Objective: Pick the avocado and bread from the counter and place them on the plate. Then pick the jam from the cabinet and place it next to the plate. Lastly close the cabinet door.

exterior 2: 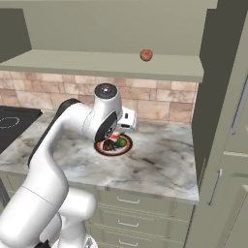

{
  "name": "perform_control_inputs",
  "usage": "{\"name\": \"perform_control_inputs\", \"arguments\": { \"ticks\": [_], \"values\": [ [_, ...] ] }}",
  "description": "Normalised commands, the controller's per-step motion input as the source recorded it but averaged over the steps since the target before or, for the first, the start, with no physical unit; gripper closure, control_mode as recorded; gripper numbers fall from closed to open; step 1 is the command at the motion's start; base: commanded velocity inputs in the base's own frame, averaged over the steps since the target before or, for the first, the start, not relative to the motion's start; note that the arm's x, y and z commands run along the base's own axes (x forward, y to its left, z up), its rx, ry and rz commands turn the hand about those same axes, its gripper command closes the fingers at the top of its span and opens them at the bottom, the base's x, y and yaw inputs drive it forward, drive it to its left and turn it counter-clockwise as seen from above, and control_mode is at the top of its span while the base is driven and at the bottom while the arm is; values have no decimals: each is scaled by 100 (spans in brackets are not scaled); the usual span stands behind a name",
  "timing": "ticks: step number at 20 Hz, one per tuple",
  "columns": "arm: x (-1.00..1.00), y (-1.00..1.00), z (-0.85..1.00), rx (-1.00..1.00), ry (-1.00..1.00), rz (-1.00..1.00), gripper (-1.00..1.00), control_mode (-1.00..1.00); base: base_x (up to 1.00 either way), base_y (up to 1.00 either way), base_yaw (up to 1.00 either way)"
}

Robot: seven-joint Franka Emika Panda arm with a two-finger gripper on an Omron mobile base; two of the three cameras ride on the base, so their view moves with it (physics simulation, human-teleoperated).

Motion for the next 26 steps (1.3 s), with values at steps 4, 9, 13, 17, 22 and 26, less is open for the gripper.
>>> {"name": "perform_control_inputs", "arguments": {
  "ticks": [4, 9, 13, 17, 22, 26],
  "values": [
    [24, -12, -6, 0, -7, 15, 100, -100, 0, 0, 0],
    [20, -27, 0, 0, -10, 20, 100, -100, 0, 0, 0],
    [17, -23, -3, 0, -8, 20, 100, -100, 0, 0, 0],
    [17, -8, -13, 0, -4, 19, 100, -100, 0, 0, 0],
    [15, -4, -21, 0, 0, 17, 100, -100, 0, 0, 0],
    [8, -3, -24, 0, 0, 14, 100, -100, 0, 0, 0]
  ]
}}
